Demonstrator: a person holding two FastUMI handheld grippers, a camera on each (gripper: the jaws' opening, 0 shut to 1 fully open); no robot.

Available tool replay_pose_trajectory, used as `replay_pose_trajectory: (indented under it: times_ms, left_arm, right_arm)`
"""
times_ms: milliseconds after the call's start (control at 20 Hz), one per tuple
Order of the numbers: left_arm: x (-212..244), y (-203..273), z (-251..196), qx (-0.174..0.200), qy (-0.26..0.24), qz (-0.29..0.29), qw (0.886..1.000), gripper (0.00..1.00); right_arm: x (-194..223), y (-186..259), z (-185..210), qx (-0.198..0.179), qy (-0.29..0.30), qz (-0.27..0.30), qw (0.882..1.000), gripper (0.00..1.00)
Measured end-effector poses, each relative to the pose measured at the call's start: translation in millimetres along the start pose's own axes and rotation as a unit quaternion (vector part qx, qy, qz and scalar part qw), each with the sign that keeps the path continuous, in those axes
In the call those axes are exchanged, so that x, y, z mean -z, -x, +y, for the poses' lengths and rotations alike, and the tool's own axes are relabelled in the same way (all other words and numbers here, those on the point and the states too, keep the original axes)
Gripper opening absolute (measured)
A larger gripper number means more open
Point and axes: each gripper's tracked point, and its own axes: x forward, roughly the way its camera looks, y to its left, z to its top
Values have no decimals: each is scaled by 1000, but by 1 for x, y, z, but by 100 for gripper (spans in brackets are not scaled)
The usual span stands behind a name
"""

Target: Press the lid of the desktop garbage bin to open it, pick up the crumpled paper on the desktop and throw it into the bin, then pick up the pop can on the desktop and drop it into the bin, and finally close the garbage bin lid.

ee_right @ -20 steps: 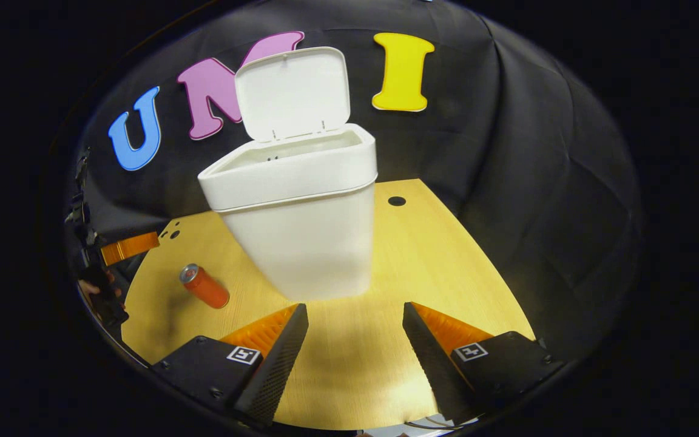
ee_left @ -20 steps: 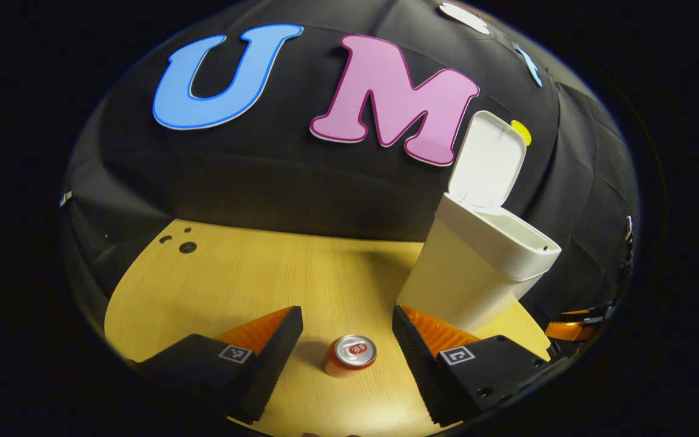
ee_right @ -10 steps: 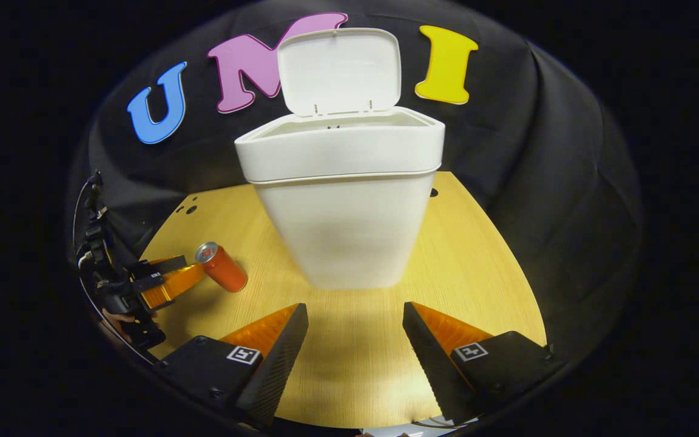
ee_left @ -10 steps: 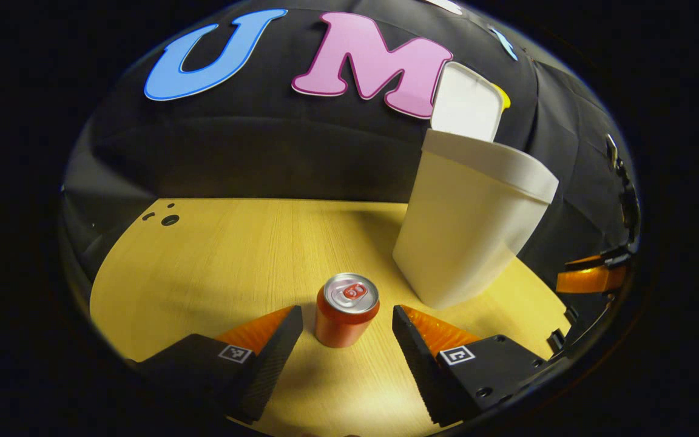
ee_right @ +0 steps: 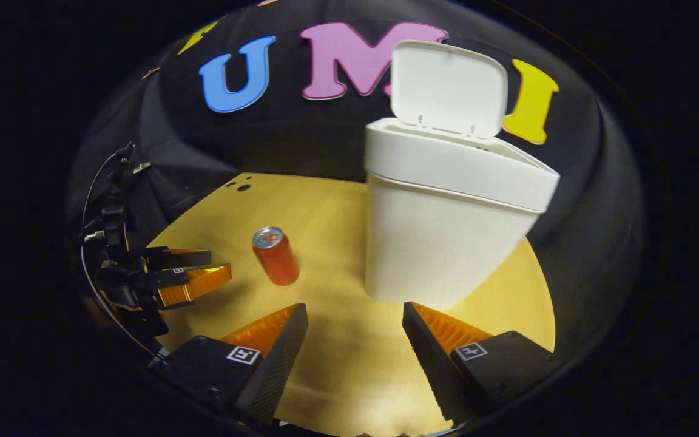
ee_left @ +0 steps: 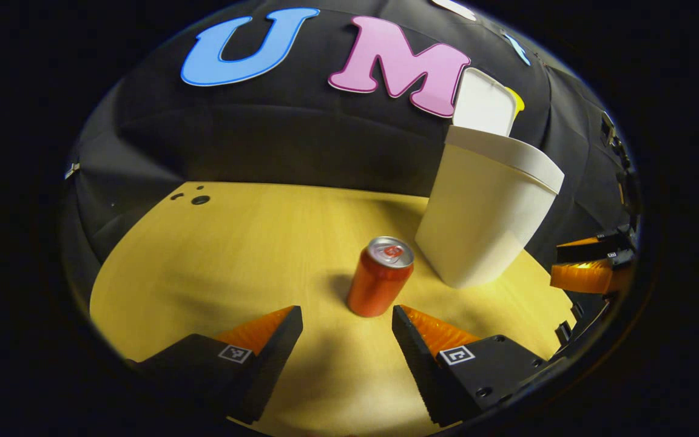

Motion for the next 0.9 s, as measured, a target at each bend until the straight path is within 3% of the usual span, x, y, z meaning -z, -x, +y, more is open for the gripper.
replay_pose_trajectory:
  times_ms: [350,900]
  left_arm:
    - [20,45,69,-68,15,13,998,96]
    - [31,69,96,-105,29,21,994,96]
  right_arm:
    - [-13,-70,75,-62,37,-26,997,98]
    - [3,-155,100,-74,20,-23,997,98]
